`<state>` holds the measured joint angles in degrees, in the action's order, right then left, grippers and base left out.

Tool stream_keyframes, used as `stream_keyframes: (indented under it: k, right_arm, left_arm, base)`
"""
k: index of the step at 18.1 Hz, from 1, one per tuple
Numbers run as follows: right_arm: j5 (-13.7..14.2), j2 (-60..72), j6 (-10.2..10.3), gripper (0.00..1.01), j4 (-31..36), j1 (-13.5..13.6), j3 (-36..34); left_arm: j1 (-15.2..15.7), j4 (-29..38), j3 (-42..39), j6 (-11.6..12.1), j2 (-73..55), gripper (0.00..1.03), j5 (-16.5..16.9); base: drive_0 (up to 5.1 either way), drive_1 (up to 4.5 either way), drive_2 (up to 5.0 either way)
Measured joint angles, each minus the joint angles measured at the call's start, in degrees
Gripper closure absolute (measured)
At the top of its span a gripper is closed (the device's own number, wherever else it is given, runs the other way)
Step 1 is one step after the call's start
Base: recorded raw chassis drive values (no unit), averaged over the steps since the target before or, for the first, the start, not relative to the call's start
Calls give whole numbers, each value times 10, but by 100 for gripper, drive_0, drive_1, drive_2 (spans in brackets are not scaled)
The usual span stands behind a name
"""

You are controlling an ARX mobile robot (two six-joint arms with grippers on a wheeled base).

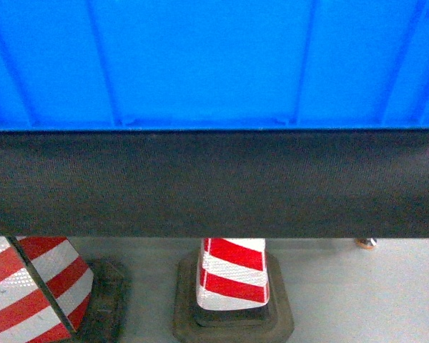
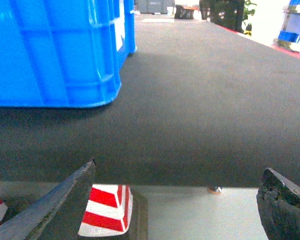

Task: Place box next to blue box on left shelf

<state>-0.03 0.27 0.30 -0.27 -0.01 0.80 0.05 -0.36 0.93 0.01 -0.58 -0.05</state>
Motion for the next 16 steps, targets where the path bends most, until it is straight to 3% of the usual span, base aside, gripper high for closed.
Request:
stream_keyframes:
  k: [16]
  right_arm:
    - [0, 0, 0, 3, 0, 0, 0]
  left_arm:
    - [0, 0, 0, 0, 0, 5, 0]
  base:
    - [0, 0, 0]
